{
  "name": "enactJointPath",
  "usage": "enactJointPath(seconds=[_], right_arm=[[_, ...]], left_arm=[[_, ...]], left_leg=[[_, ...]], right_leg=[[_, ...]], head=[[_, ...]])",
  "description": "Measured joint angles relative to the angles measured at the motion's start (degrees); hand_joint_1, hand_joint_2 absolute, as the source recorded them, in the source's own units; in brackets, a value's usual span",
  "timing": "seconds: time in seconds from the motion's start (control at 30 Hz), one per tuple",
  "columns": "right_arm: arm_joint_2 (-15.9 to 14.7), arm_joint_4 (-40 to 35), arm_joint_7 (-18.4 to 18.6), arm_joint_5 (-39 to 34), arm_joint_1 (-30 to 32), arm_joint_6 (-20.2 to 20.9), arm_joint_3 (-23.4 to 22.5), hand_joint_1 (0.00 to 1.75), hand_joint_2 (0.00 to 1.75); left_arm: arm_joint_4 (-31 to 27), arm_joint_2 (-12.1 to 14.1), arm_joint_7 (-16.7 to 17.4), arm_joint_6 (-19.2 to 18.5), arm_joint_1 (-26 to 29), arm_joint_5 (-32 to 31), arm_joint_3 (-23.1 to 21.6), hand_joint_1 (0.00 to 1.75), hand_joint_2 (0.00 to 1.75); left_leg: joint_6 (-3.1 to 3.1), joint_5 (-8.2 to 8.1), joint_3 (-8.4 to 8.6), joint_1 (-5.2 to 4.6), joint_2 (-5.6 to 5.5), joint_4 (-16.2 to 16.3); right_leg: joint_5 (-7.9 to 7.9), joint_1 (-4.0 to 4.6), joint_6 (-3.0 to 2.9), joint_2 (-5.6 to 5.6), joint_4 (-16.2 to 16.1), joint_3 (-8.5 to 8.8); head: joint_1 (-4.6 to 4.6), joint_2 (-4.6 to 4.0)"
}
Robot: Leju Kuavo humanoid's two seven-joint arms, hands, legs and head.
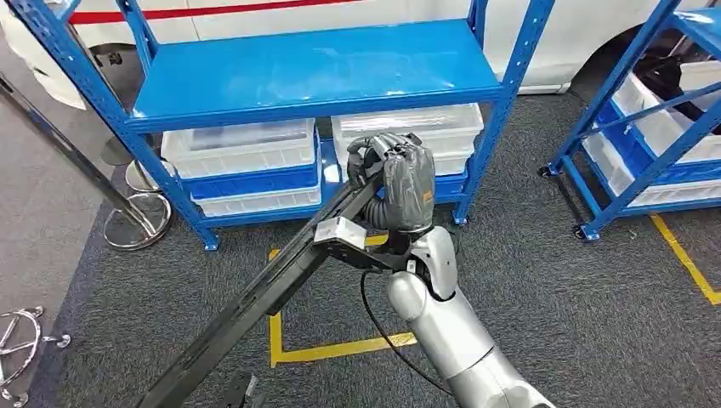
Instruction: Take the parts from the cabinet and place them on the table.
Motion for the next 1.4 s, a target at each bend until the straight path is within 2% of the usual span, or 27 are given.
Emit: enactJointPath(seconds=[0.07,0.1,0.13,0.17,0.27,0.3,0.37,0.43,0.47,0.5,0.57,0.6,0.67,0.77,0.8,0.83,0.87,0.93,0.97,1.03,1.1,1.13,1.17,1.2,1.3,1.33,1.4], right_arm=[[-0.35,0.40,0.00,-0.33,-0.30,-0.02,0.28,1.75,1.75],[-0.48,0.51,0.00,-0.44,-0.41,-0.02,0.37,1.75,1.75],[-0.57,0.48,-0.02,-0.50,-0.49,-0.02,0.44,1.75,1.75],[-0.64,0.48,-0.04,-0.55,-0.67,-0.04,0.46,1.75,1.75],[-0.73,0.55,-0.22,-0.59,-0.84,-0.04,0.83,1.75,1.75],[-0.86,0.61,-0.30,-0.59,-0.83,-0.04,0.85,1.75,1.75],[-1.10,0.64,-0.52,-0.50,-0.83,-0.04,0.90,1.75,1.75],[-1.29,0.66,-0.57,-0.50,-0.76,-0.04,0.96,1.75,1.75],[-1.36,0.66,-0.59,-0.50,-0.74,-0.04,0.96,1.75,1.75],[-1.47,0.68,-0.59,-0.50,-0.72,-0.04,0.96,1.75,1.75],[-1.58,0.70,-0.83,-0.50,-0.70,-0.04,0.98,1.75,1.75],[-1.60,0.70,-0.89,-0.50,-0.74,-0.04,1.03,1.75,1.75],[-1.45,0.57,-1.02,-0.50,-0.84,-0.04,1.33,1.75,1.75],[-1.47,0.64,-1.07,-0.55,-0.83,-0.04,1.40,1.75,1.75],[-1.49,0.81,-1.07,-0.50,-0.74,-0.02,1.42,1.75,1.75],[-1.49,0.96,-1.07,-0.40,-0.82,0.00,1.44,1.75,1.75],[-1.45,1.03,-1.07,-0.07,-0.81,0.00,1.49,1.75,1.75],[-1.45,1.21,-1.09,0.35,-0.78,0.00,1.49,1.75,1.75],[-1.45,1.38,-1.09,0.50,-0.76,-0.02,1.49,1.75,1.75],[-1.47,1.64,-1.09,0.54,-0.56,-0.02,1.49,1.75,1.75],[-1.47,1.82,-1.09,0.54,-0.52,-0.02,1.49,1.75,1.75],[-1.47,1.80,-1.09,0.55,-0.60,-0.02,1.49,1.75,1.75],[-1.42,1.77,-1.09,0.54,-0.64,-0.04,1.49,1.75,1.75],[-1.42,1.77,-1.09,0.54,-0.75,-0.04,1.49,1.75,1.75],[-1.42,2.01,-1.07,0.54,-0.82,-0.02,1.51,1.75,1.75],[-1.53,2.17,-1.07,0.50,-0.89,-0.04,1.49,1.75,1.75],[-1.62,2.34,-1.07,0.48,-1.07,-0.04,1.51,1.75,1.75]], left_arm=[[0.02,0.00,0.00,0.00,0.01,0.00,-0.11,0.00,0.00],[0.00,0.00,0.00,0.00,-0.06,0.00,-0.15,0.00,0.00],[0.00,0.02,0.00,0.00,-0.22,0.02,-0.20,0.00,0.00],[0.00,0.02,0.00,0.00,-0.36,0.02,-0.22,0.00,0.00],[0.00,0.02,0.04,0.00,-0.44,0.11,-0.22,0.00,0.00],[0.02,0.00,0.07,0.00,-0.31,0.15,-0.22,0.00,0.00],[0.02,0.00,0.18,0.02,-0.47,0.24,-0.22,0.00,0.00],[0.02,0.00,0.17,0.00,-0.45,0.24,-0.24,0.00,0.00],[0.02,0.00,0.18,0.02,-0.42,0.24,-0.22,0.00,0.00],[0.02,0.00,0.17,0.02,-0.42,0.24,-0.24,0.00,0.00],[0.02,0.00,0.17,0.02,-0.44,0.24,-0.24,0.00,0.00],[0.02,0.00,0.17,0.02,-0.46,0.24,-0.24,0.00,0.00],[0.02,0.00,0.17,0.02,-0.61,0.24,-0.26,0.00,0.00],[0.02,0.00,0.20,0.04,-0.72,0.24,-0.29,0.00,0.00],[0.02,0.02,0.22,0.04,-0.55,0.24,-0.29,0.00,0.00],[0.02,0.00,0.26,0.06,-0.49,0.24,-0.29,0.00,0.00],[0.02,0.00,0.35,0.09,-0.34,0.22,-0.31,0.00,0.00],[0.04,0.00,0.35,0.11,-0.29,0.20,-0.33,0.00,0.00],[0.02,0.00,0.35,0.11,-0.34,0.18,-0.37,0.00,0.00],[0.02,0.00,0.35,0.11,-0.37,0.17,-0.42,0.00,0.00],[0.02,0.00,0.35,0.11,-0.48,0.15,-0.50,0.00,0.00],[0.02,0.00,0.35,0.11,-0.74,0.15,-0.59,0.00,0.00],[0.00,0.04,0.35,0.15,-1.06,0.15,-0.64,0.00,0.00],[0.00,0.02,0.33,0.15,-1.31,0.15,-0.68,0.00,0.00],[0.02,-0.07,0.35,0.15,-1.20,0.15,-0.74,0.00,0.00],[0.04,-0.20,0.35,0.15,-1.12,0.15,-0.74,0.00,0.00],[0.04,-0.26,0.33,0.15,-1.24,0.15,-0.74,0.00,0.00]], left_leg=[[0.22,4.50,4.41,-0.01,-0.01,-3.54],[0.50,4.97,8.08,-0.03,-0.03,-7.88],[0.96,2.48,13.00,-0.15,-0.11,-14.14],[1.13,0.40,16.29,-0.47,-0.11,-20.06],[1.85,1.42,15.38,-0.93,-0.11,-20.34],[2.56,2.61,14.83,-0.14,0.11,-21.03],[3.60,4.36,13.10,-0.30,0.45,-20.93],[3.57,5.99,10.90,-0.40,0.44,-20.66],[3.49,6.80,9.63,-0.42,0.45,-20.40],[3.34,7.60,8.20,-0.42,0.47,-20.00],[2.98,8.78,5.65,-0.35,0.50,-19.15],[2.69,9.37,4.46,-0.32,0.48,-18.56],[1.93,10.08,3.02,-0.58,0.28,-17.43],[0.81,12.22,2.76,-0.13,0.32,-18.23],[0.43,12.82,2.42,-0.07,0.14,-18.38],[0.23,10.76,1.66,0.16,0.07,-17.58],[-0.03,6.47,0.80,0.15,0.04,-15.04],[-0.36,-0.68,-0.46,0.16,0.07,-7.20],[-0.41,-2.18,-0.79,0.15,0.06,-3.16],[-0.10,0.28,0.65,0.08,0.04,-0.16],[0.61,4.23,6.18,-0.27,-0.01,-5.03],[1.24,3.56,10.43,-0.67,-0.04,-10.01],[1.92,0.65,15.10,-1.06,-0.01,-16.12],[1.93,-0.85,17.05,-1.04,0.03,-20.46],[2.76,1.35,15.68,-1.29,0.03,-20.85],[2.88,2.52,15.42,-0.80,0.59,-21.32],[3.75,4.30,13.43,-0.81,0.52,-21.30]], right_leg=[[1.45,-0.01,0.20,-0.02,0.29,-2.05],[2.11,-0.01,0.34,0.02,0.41,-2.81],[2.76,0.04,0.60,0.02,0.52,-3.27],[3.33,0.17,0.89,0.01,0.62,-3.59],[5.73,-0.20,1.92,-0.15,-0.58,-3.55],[5.50,-0.14,2.33,0.00,-0.73,-3.91],[-1.43,-0.28,2.68,0.25,3.33,-5.82],[-7.64,-0.39,3.02,0.35,11.99,-7.69],[-8.29,-0.49,3.21,0.37,16.06,-8.29],[-6.55,-0.63,3.36,0.37,18.43,-8.02],[-1.98,-0.93,3.47,0.37,16.55,-4.57],[-1.43,-1.13,3.50,0.36,12.91,-1.09],[-7.22,-0.81,3.22,0.54,1.59,7.06],[-6.35,0.04,1.78,0.78,1.28,6.05],[-5.39,-0.47,1.03,0.57,0.75,5.29],[-4.56,-0.54,0.57,0.33,0.80,4.81],[-3.66,-0.56,-0.03,0.36,0.75,3.72],[-2.05,-0.33,-0.25,0.35,0.79,1.77],[-1.24,-0.16,-0.30,0.33,0.84,0.66],[0.27,0.10,-0.30,0.30,1.00,-1.41],[1.76,0.22,-0.23,0.35,1.27,-3.36],[2.49,0.25,-0.15,0.40,1.33,-3.97],[3.03,0.43,0.19,0.40,1.40,-4.27],[3.71,0.32,0.49,0.23,1.30,-4.42],[6.43,0.03,1.53,0.10,-0.40,-4.49],[5.18,0.00,1.73,0.34,0.07,-4.95],[-2.98,-0.25,2.32,0.50,5.11,-6.44]], head=[[0.00,0.00],[0.00,0.00],[0.00,0.00],[0.02,0.00],[0.00,0.00],[0.04,0.00],[0.07,0.00],[0.04,0.00],[0.04,0.00],[0.04,0.00],[0.04,0.00],[0.04,0.00],[0.07,0.00],[-0.09,0.00],[-0.02,0.00],[-0.04,0.00],[-0.09,0.00],[-0.07,0.00],[-0.09,0.00],[-0.09,0.00],[-0.09,0.00],[-0.09,0.00],[-0.07,0.00],[-0.05,0.00],[-0.07,0.00],[-0.06,0.00],[-0.04,0.00]])
